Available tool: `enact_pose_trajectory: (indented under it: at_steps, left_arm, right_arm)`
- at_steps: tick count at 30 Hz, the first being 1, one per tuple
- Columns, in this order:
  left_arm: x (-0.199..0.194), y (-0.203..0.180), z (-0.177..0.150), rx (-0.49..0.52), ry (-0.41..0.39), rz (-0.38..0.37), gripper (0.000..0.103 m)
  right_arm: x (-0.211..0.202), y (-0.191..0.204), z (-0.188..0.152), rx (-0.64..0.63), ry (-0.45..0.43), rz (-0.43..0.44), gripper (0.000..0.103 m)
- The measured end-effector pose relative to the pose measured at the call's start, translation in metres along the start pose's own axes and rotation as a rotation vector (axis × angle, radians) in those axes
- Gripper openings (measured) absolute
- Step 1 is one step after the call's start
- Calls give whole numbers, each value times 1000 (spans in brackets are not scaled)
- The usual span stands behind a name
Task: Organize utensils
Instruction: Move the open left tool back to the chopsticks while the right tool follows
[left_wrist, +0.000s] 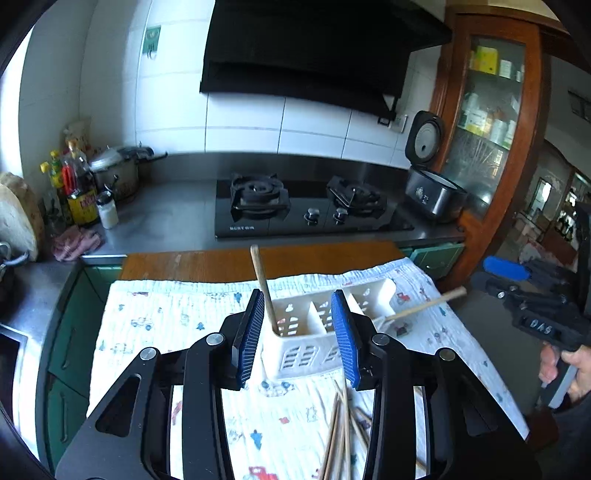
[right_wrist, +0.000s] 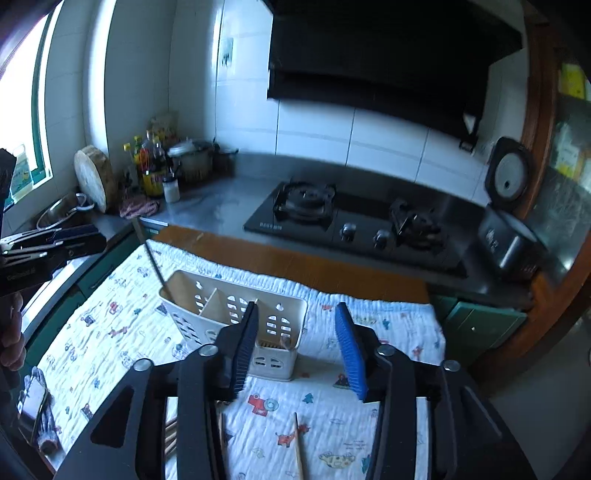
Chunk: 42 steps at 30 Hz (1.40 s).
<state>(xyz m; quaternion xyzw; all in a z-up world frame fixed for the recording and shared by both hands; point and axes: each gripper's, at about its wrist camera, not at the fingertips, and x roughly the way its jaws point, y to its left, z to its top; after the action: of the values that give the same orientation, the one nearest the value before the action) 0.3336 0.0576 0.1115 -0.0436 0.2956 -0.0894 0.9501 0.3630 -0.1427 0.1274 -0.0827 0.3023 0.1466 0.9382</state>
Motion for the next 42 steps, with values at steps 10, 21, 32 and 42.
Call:
enact_pose_trajectory:
  at_steps: [10,21,32,42]
  left_arm:
    - [-51,-28,-95,38,5,-70,38]
    - [-25,-60,-208,61,164,-148,29]
    - [27,-59,-248,22,283,-132,20]
    - [52,-56,-249,5,319,-101,18]
  right_arm:
    - [-69,25,-100,20,-49,78,55]
    - [-72,57,-227,55,28,73,55]
    - [-60,60,-280,111,76,58,55]
    - [-52,61,-288,133,102,77,49]
